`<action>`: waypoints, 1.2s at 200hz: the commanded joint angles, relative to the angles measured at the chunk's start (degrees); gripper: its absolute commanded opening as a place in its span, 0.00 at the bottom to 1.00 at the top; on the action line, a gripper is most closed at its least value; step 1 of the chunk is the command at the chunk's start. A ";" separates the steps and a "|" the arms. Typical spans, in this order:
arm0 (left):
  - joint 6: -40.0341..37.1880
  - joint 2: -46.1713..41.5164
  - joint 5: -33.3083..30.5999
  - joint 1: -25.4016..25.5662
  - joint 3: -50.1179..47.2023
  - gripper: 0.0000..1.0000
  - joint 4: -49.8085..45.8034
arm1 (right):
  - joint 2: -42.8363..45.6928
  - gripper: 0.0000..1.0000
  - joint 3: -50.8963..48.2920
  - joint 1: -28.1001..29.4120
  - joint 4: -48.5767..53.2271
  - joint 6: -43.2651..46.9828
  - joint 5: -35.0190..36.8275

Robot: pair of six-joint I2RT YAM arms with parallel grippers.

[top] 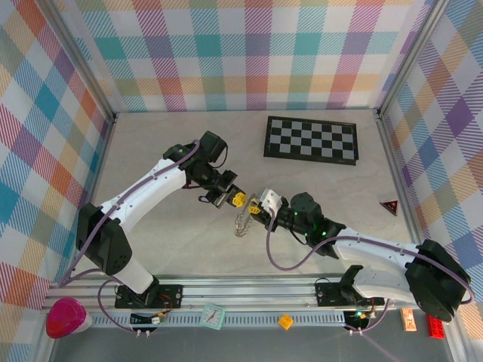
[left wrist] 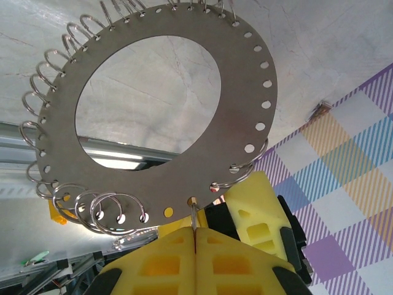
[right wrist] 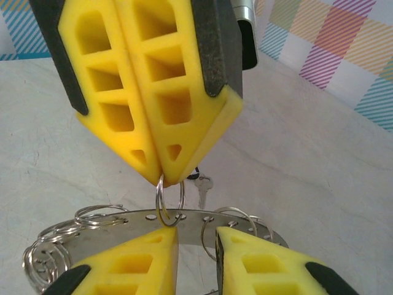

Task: Put the keys on the keyring

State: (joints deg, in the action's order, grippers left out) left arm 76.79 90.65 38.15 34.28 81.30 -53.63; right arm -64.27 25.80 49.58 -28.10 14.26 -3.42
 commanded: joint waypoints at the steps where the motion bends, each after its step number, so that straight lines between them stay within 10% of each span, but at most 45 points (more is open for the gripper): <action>1: 1.16 -1.53 2.36 -0.71 -0.52 0.00 0.32 | 1.35 0.24 0.08 0.34 -0.61 -0.08 -2.02; 156: 1.92 -1.52 1.56 -0.84 -1.72 0.00 3.46 | -3.42 0.00 3.96 0.34 -4.14 -2.33 -4.39; 164: 0.75 -1.73 0.30 -0.97 -1.56 0.15 4.70 | -2.88 0.00 4.25 0.34 -2.40 -1.91 -4.55; 187: -9.10 -2.64 -9.77 -1.57 2.72 0.57 3.18 | -0.18 0.00 4.81 0.34 3.85 -1.00 -3.43; 240: -48.55 -10.32 -29.09 -1.85 -3.60 0.62 22.17 | 3.84 0.00 6.26 0.16 17.00 -0.52 -5.07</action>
State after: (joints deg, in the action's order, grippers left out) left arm 51.51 86.17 19.40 32.95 82.56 -43.51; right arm -62.22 29.15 49.58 -16.93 12.97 -6.72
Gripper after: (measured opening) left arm 0.626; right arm 0.046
